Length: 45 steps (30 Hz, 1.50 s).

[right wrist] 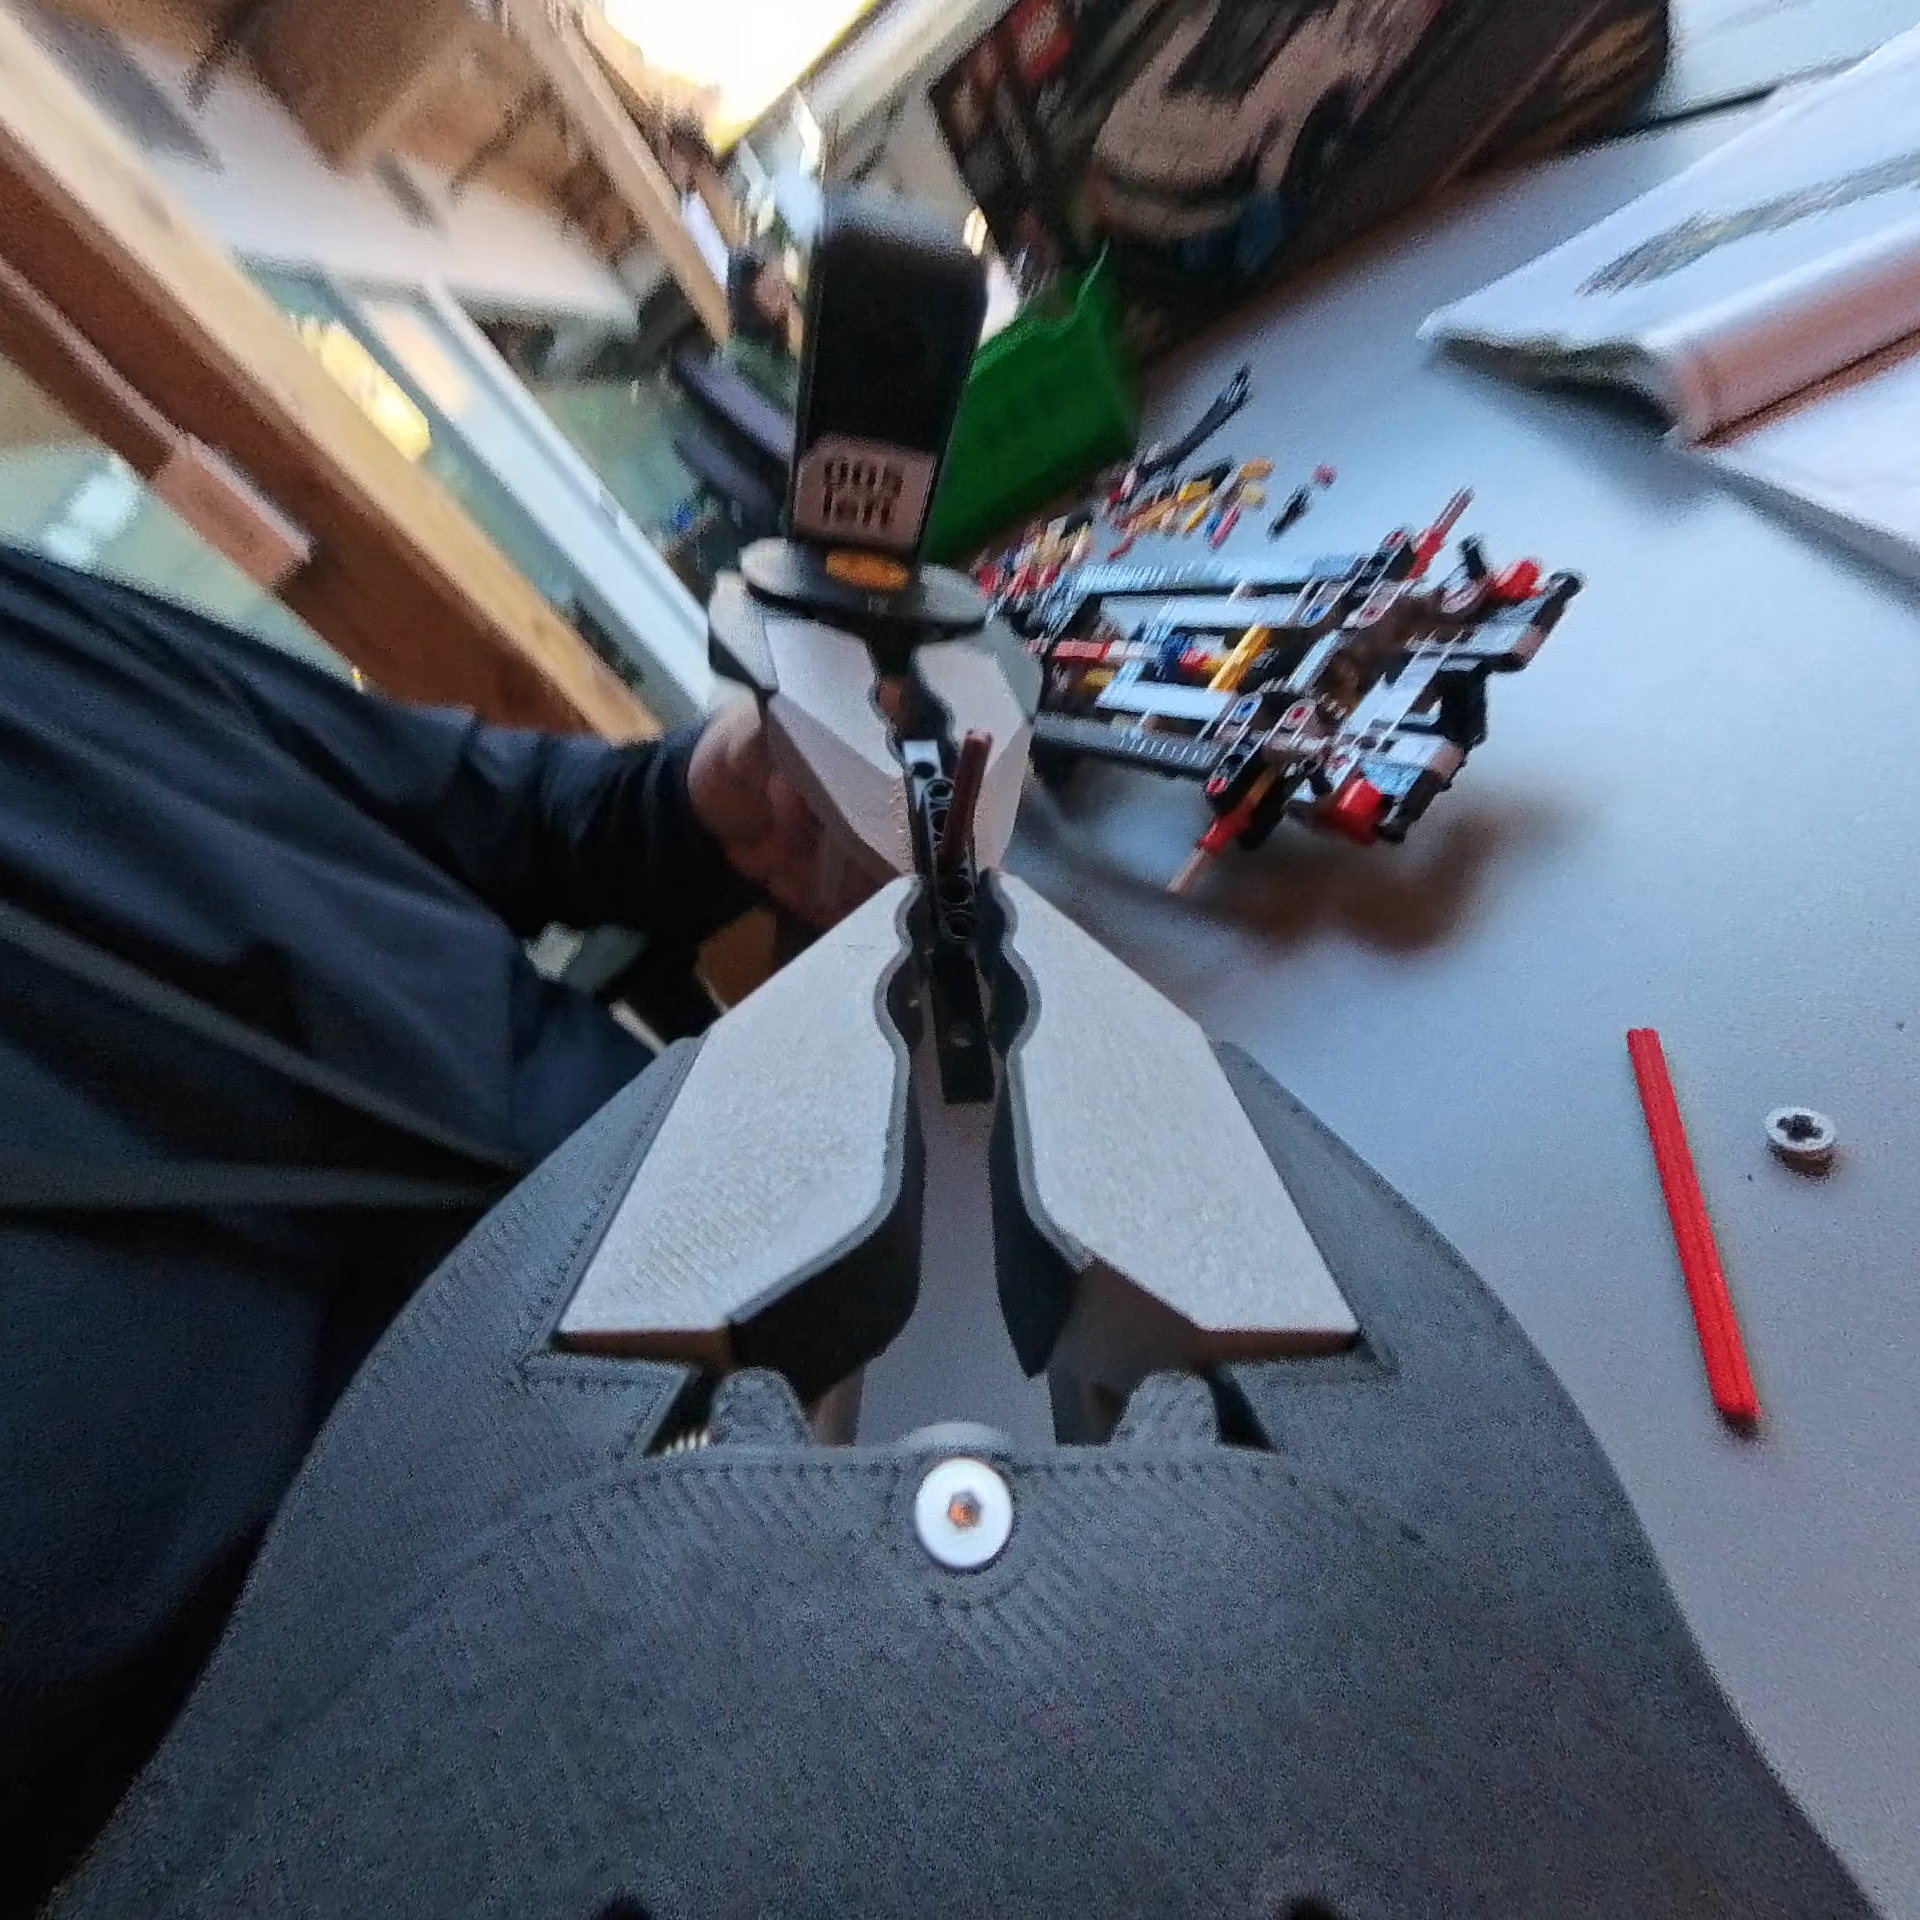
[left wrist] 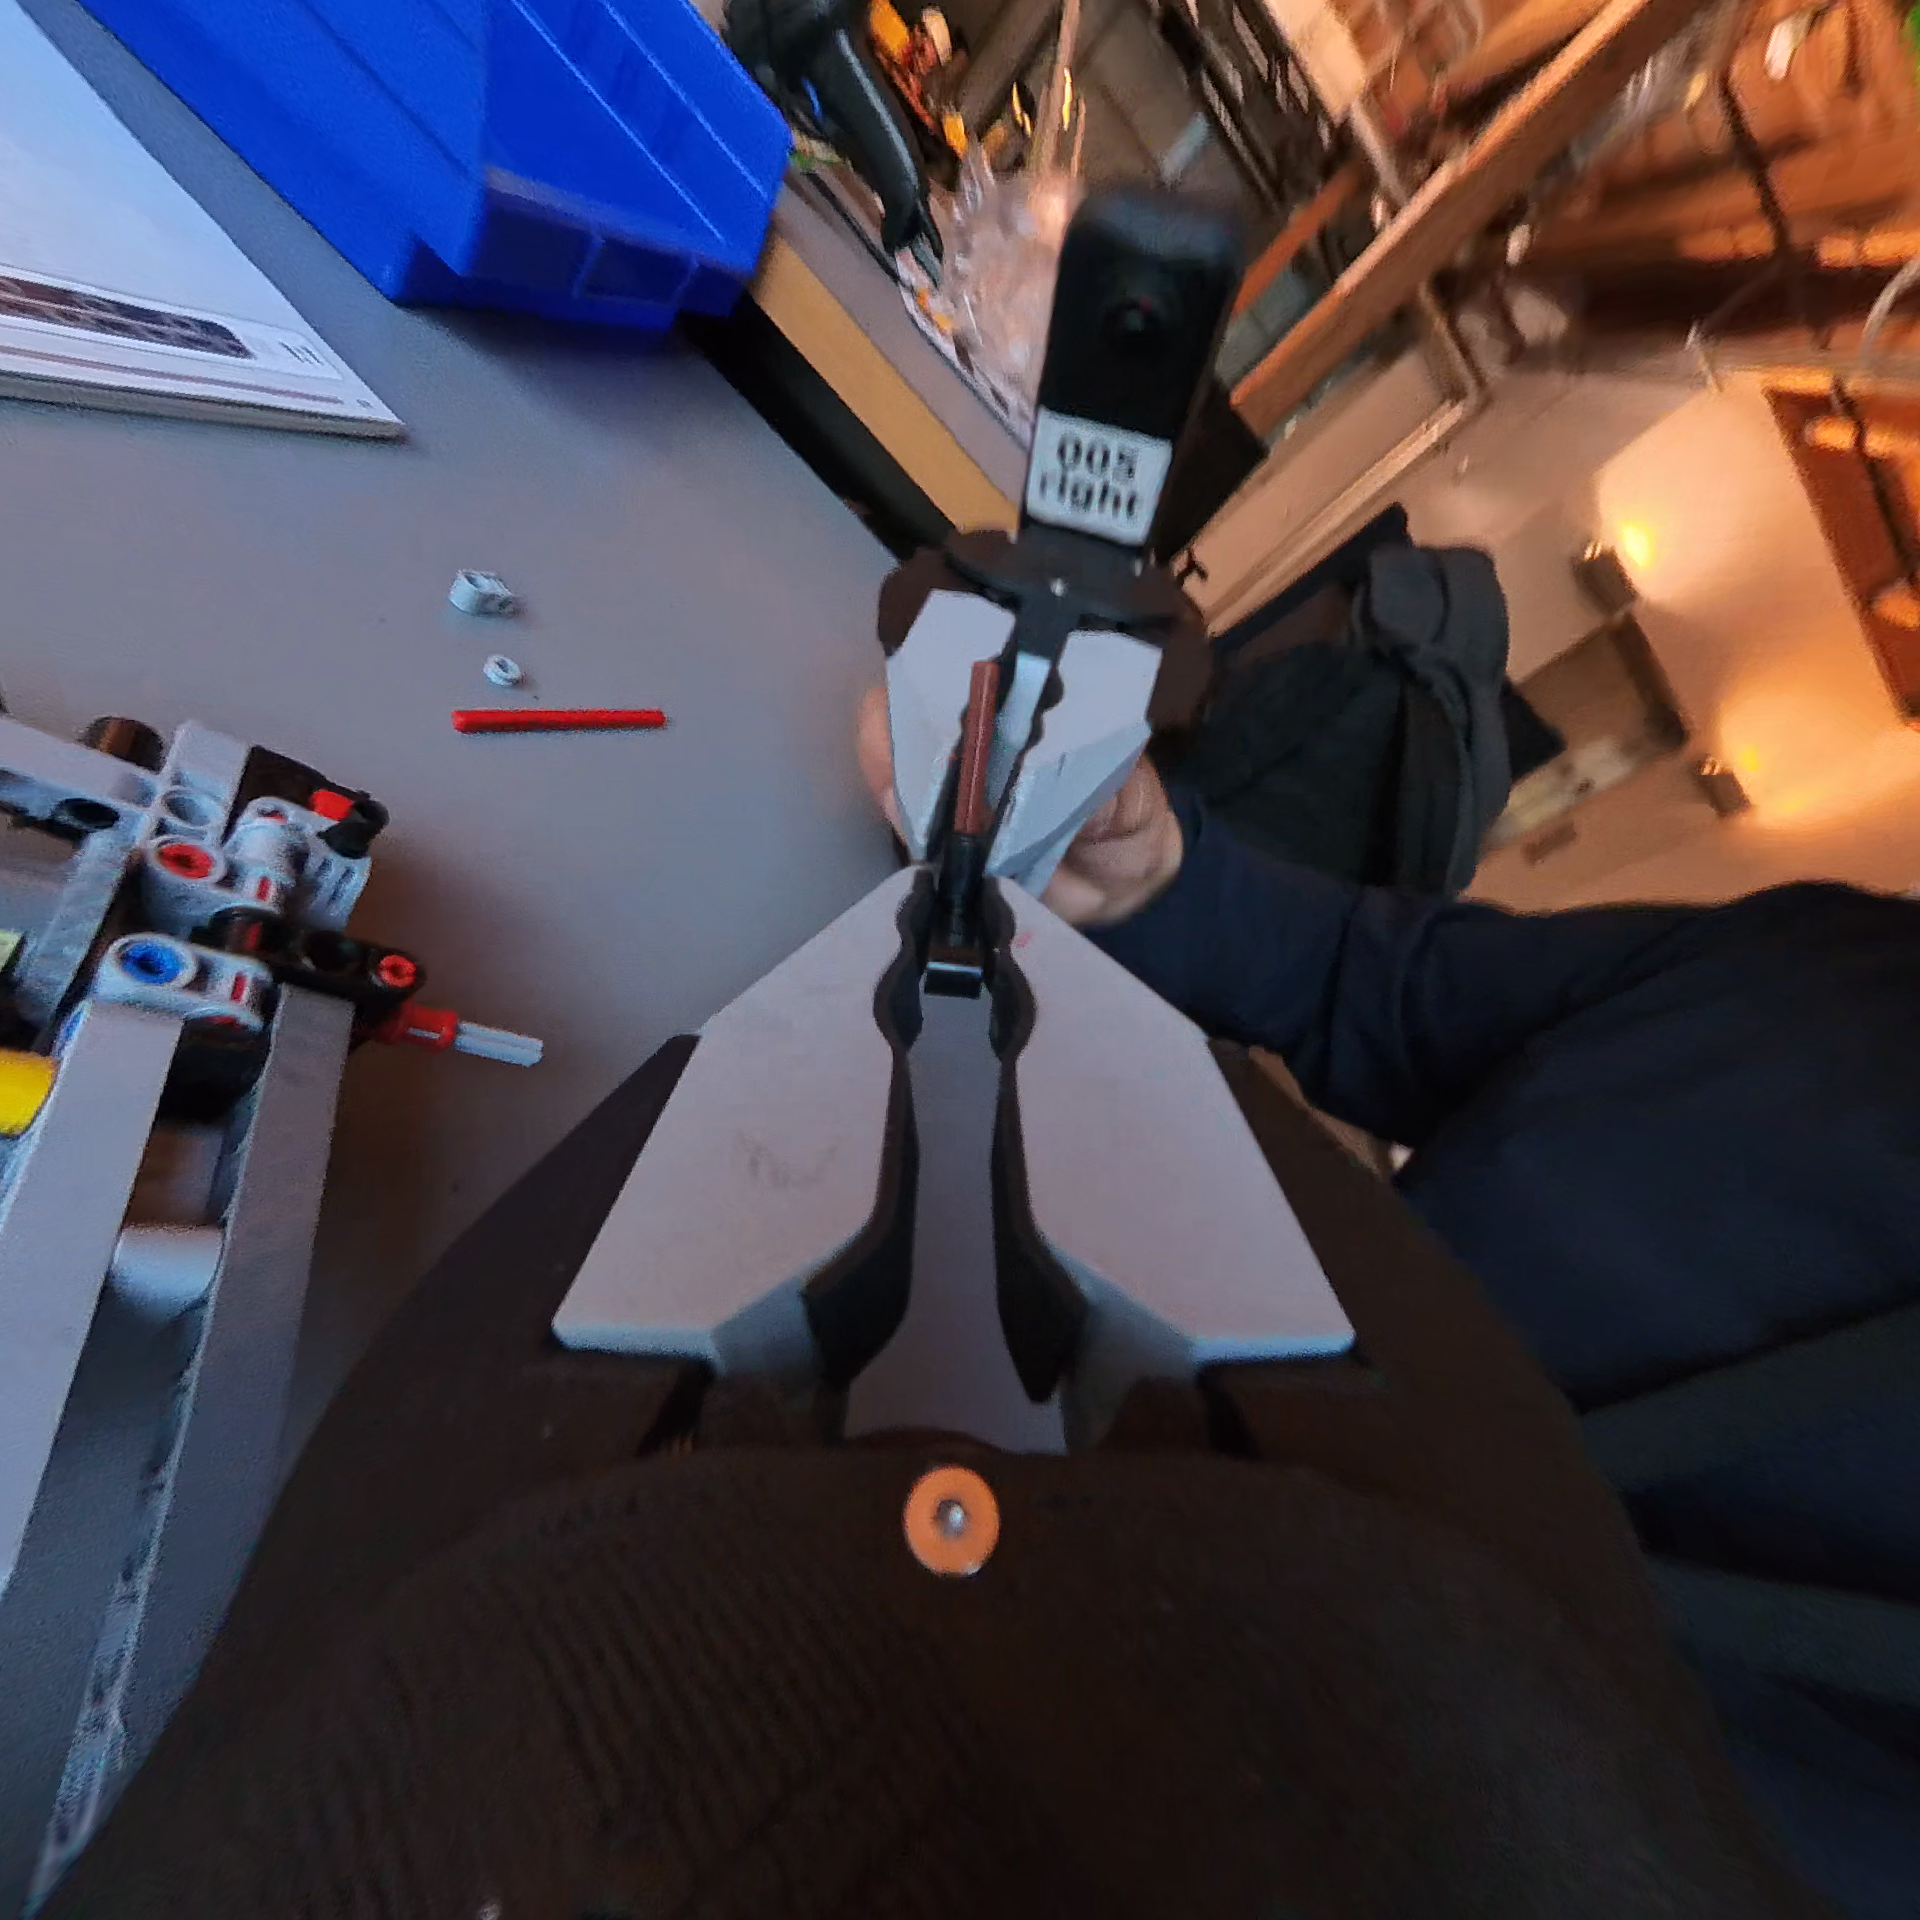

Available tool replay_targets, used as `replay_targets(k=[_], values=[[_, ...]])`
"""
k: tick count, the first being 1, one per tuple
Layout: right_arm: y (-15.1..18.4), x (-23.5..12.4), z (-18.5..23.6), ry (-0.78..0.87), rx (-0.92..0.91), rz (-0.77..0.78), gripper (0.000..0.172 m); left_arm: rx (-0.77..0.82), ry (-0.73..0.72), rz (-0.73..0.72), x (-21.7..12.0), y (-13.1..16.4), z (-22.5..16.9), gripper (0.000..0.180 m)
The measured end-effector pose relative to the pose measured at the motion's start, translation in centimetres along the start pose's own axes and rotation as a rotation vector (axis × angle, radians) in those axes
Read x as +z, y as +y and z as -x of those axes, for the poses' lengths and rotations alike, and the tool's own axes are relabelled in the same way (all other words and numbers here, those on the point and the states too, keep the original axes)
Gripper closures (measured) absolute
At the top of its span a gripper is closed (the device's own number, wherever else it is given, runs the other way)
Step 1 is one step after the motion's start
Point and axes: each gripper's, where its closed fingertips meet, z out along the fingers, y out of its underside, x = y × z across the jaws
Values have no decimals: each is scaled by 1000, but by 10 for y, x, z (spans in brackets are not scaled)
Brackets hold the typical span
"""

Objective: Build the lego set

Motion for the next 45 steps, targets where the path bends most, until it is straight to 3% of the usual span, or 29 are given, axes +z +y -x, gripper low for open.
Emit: replay_targets(k=[4, 7, 8, 12, 15, 19, 22, 35, 41, 45], values=[[-19, -4, -10, 39, 93, -162, 169, -155, 15, -150, -2, -12, 3, 174], [-46, -45, -48, 164, 173, -376, 172, -155, -13, -32, 10, 25, -2, 175], [-46, -50, -49, 148, 178, -387, 172, -136, 7, -54, 9, 22, -12, 175], [-32, -22, -19, 129, -62, -187, 172, -79, -77, -60, -1, 13, 7, 175], [-16, -15, -12, 137, -173, 0, 165, 76, -120, -17, -4, 12, 6, 175], [5, -9, 3, 61, -225, 118, 157, 200, -90, 18, -1, 12, -7, 175], [24, 0, 5, 44, -254, 212, 161, 177, -73, 26, -1, 13, -6, 175], [20, -1, 5, 17, -232, 149, 167, 94, -21, 53, 0, 23, -2, 173], [15, -4, 5, -26, -163, 123, 167, 104, -11, 25, 1, 18, -2, 180], [13, -5, 6, -60, -100, 103, 167, 53, 0, 14, 0, 15, 1, 167]])
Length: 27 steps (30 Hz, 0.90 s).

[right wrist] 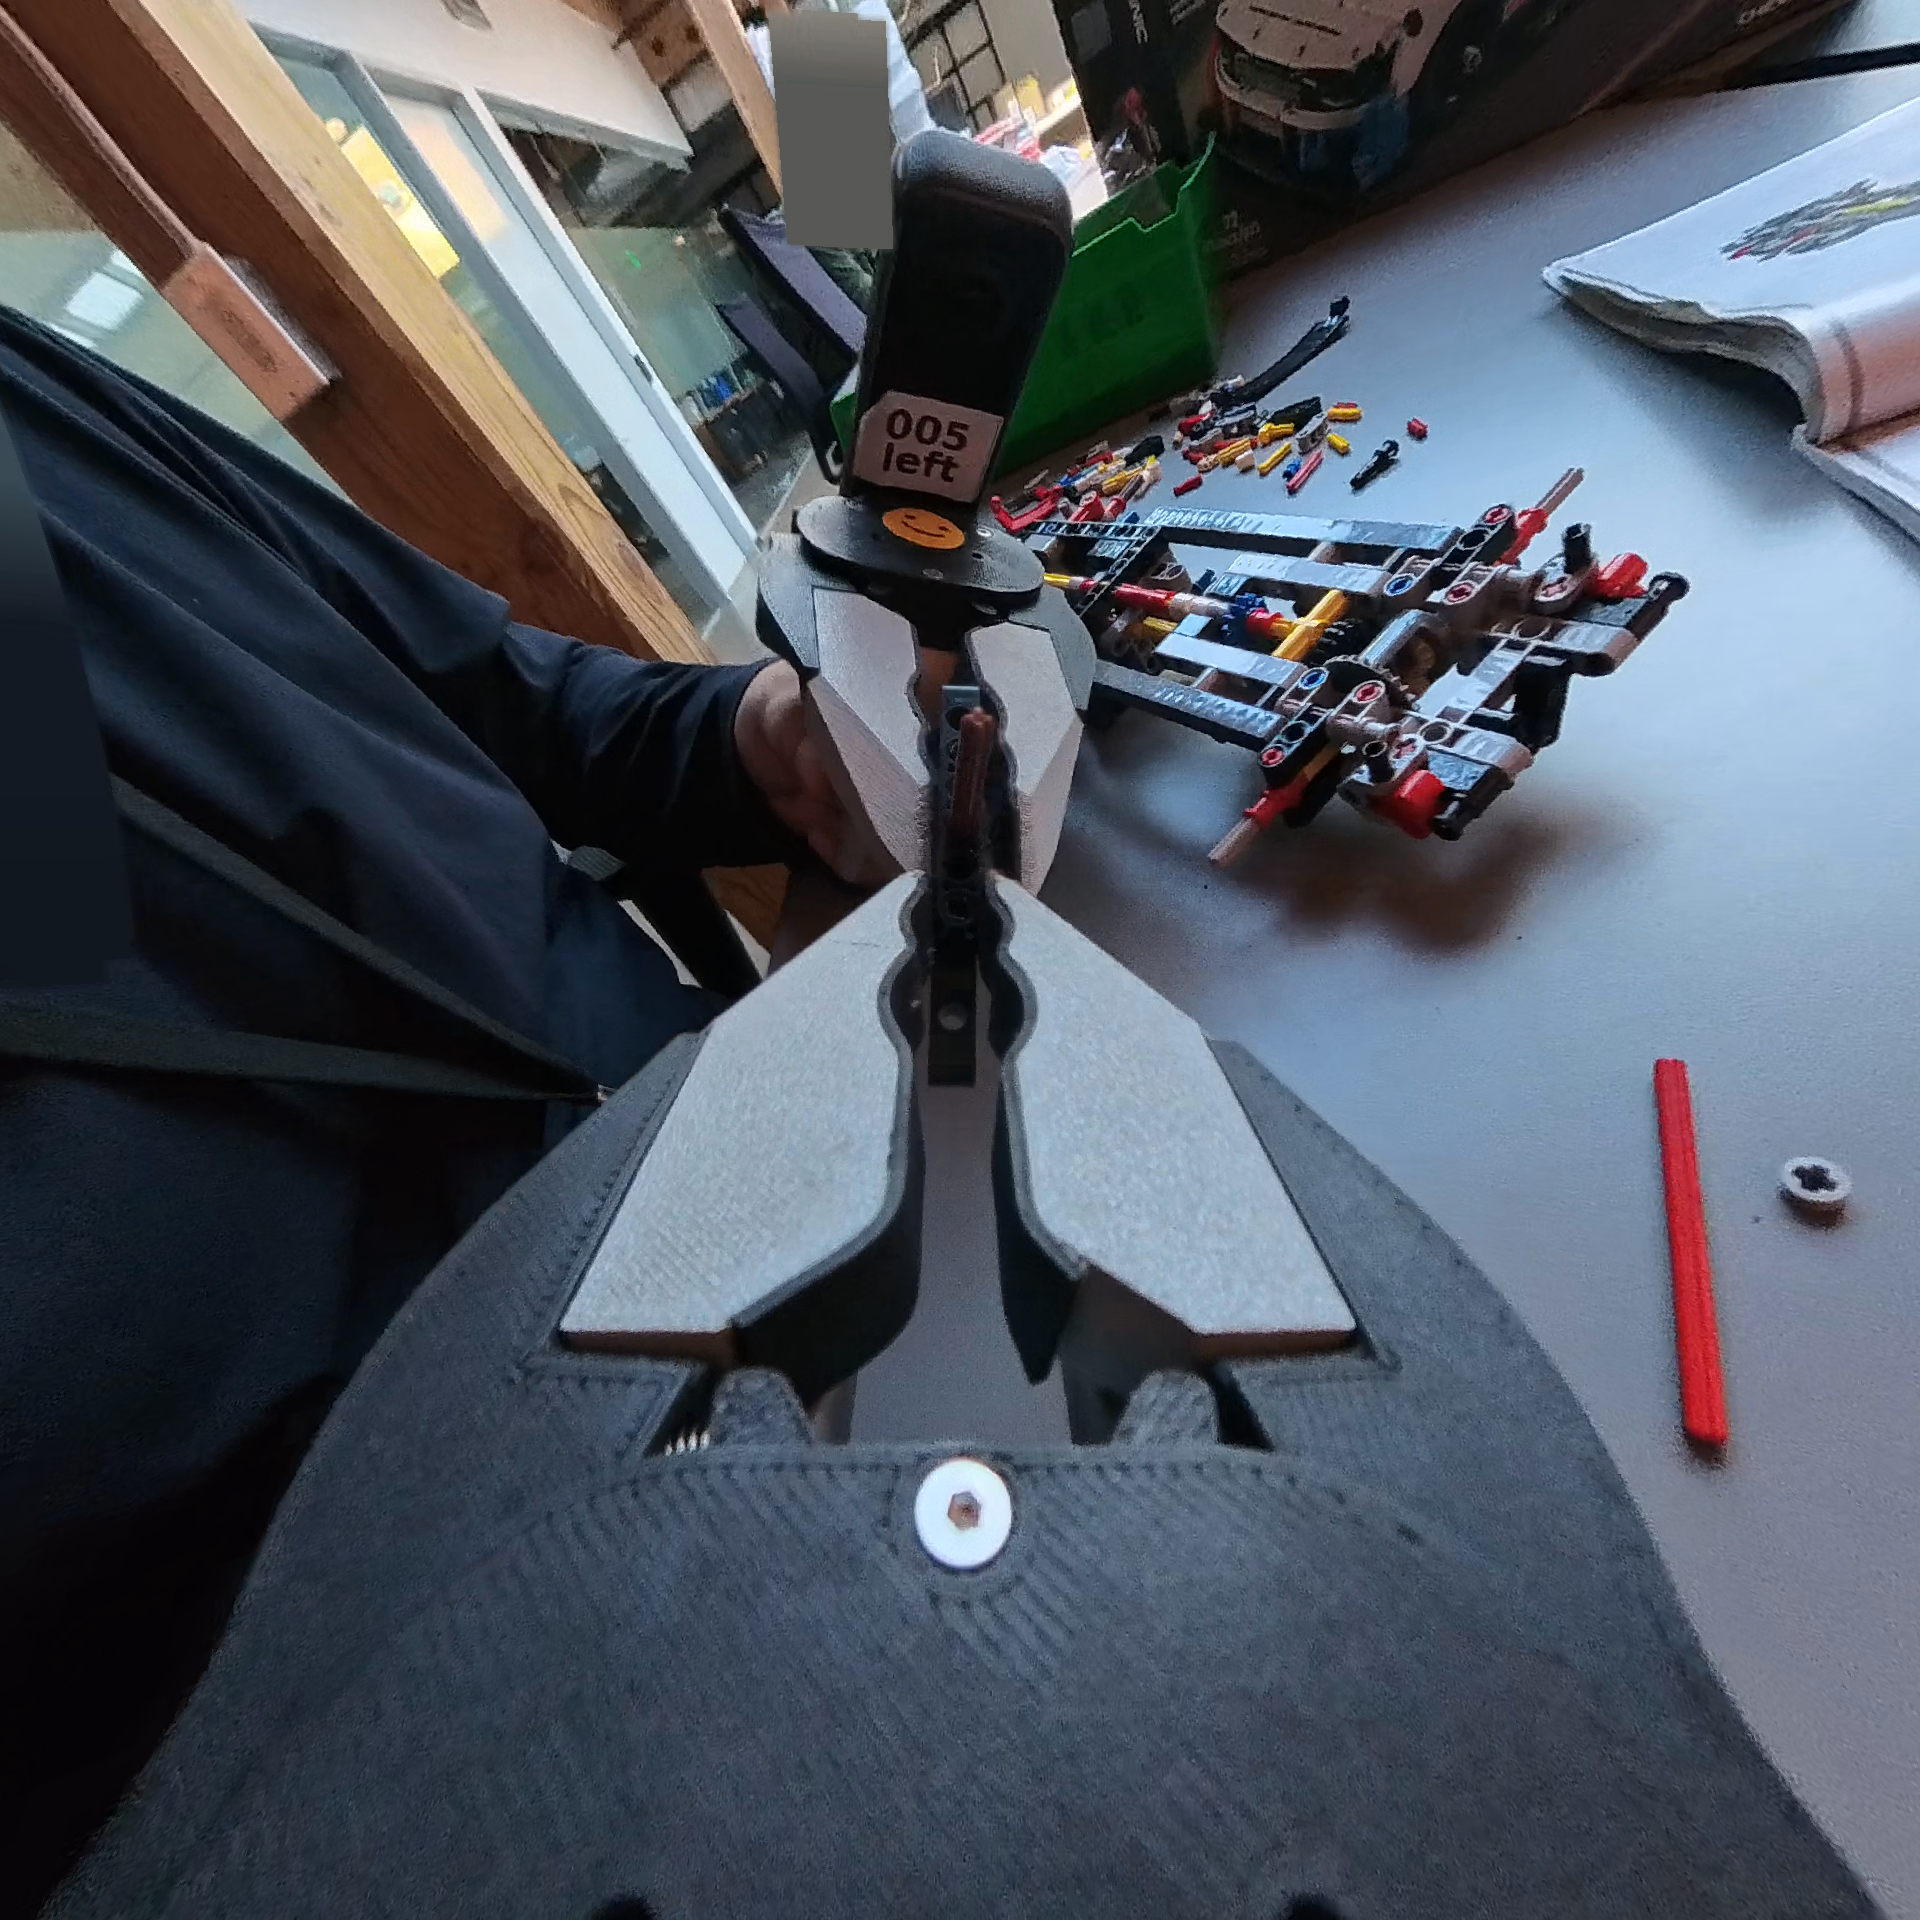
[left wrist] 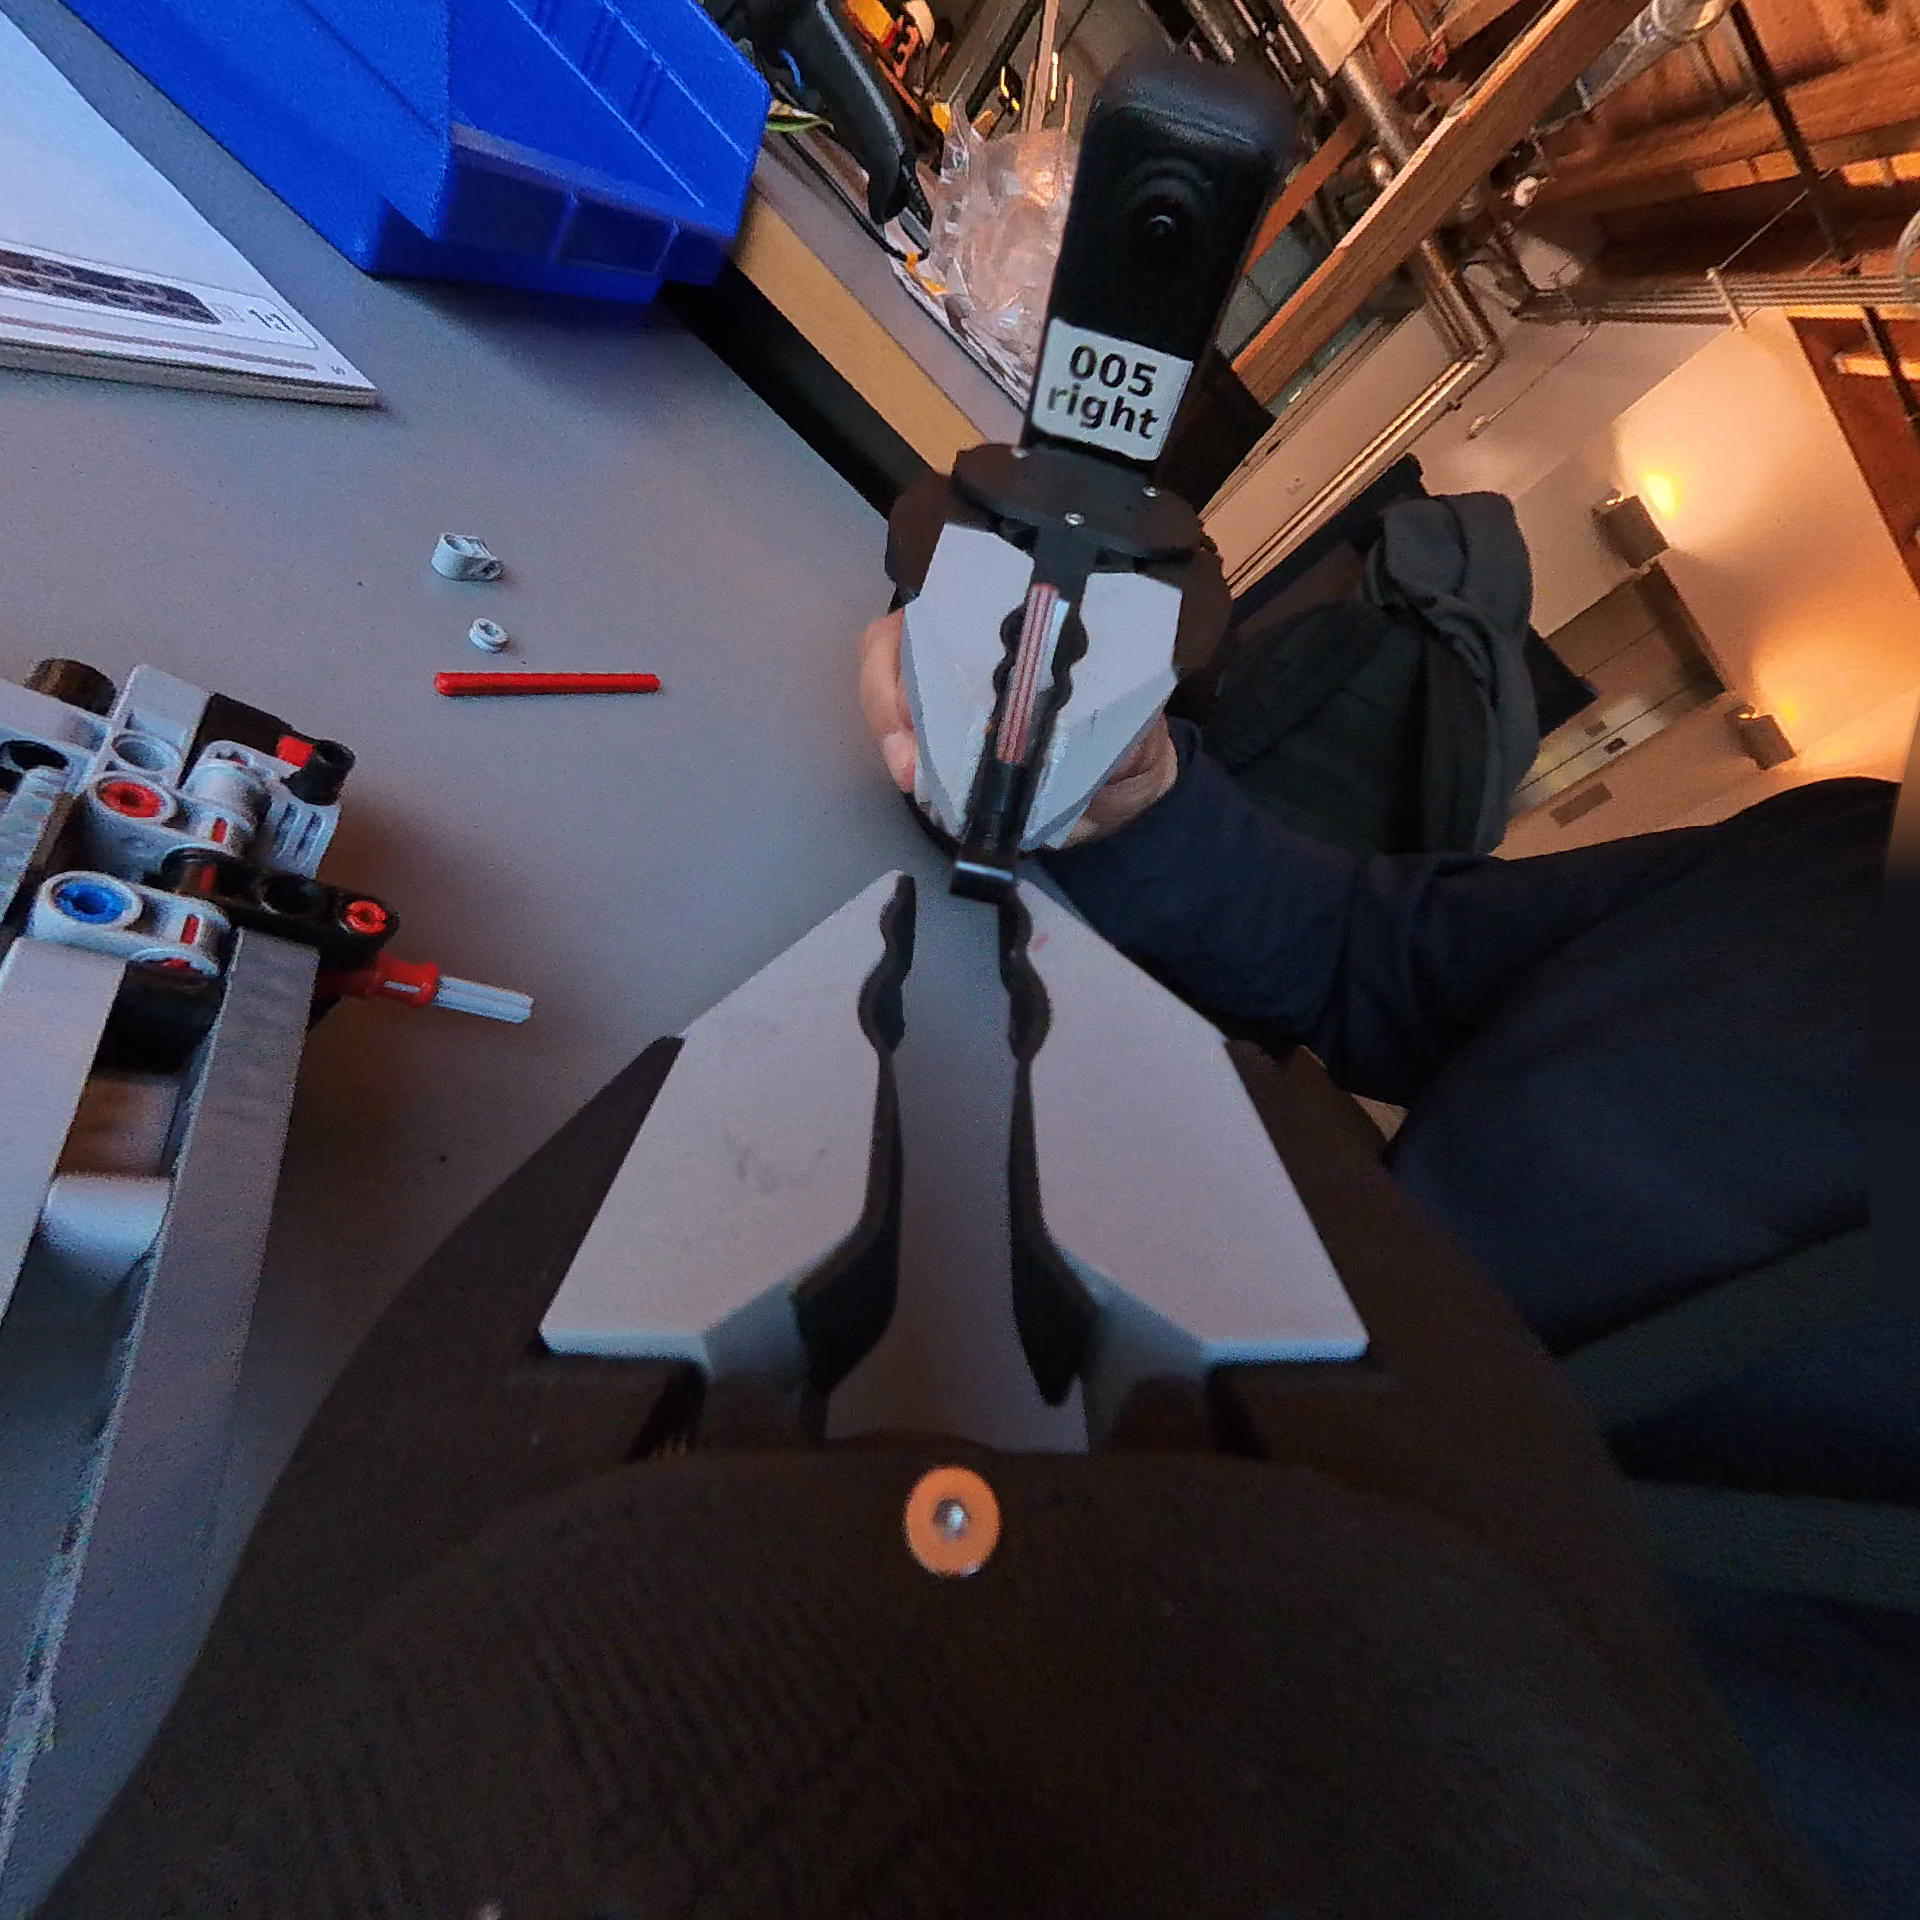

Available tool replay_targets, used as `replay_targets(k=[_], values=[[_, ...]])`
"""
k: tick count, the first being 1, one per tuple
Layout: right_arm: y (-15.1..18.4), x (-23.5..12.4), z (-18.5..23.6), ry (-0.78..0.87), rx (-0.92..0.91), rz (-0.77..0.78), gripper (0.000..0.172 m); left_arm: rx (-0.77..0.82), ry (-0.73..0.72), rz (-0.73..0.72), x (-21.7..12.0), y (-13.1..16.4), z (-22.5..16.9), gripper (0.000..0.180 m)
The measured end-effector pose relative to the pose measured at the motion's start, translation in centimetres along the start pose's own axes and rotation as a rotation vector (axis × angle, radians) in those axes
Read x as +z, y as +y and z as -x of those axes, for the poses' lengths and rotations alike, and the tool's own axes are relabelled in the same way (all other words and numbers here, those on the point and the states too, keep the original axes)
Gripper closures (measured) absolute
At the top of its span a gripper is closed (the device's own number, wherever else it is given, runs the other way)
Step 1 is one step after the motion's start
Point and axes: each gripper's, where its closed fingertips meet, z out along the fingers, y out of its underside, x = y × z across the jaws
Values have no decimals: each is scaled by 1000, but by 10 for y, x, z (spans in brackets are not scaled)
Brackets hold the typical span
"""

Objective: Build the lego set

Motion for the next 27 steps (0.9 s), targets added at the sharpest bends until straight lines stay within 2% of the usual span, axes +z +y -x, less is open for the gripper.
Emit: replay_targets(k=[10, 18, 20, 24, 27], values=[[0, 4, 1, -18, 58, -6, 167, 55, 8, -7, 1, -1, -5, 175], [-1, 5, -7, 43, 67, -13, 166, 23, -26, -15, 0, -2, 1, 176], [0, 5, -11, 119, -12, 6, 164, -2, -35, -12, 0, -2, 3, 176], [9, 3, -21, 335, -296, 124, 160, -63, -84, 28, 1, 5, 13, 176], [12, 3, -20, 389, -392, 187, 160, -77, -94, 60, 2, 10, 14, 176]])
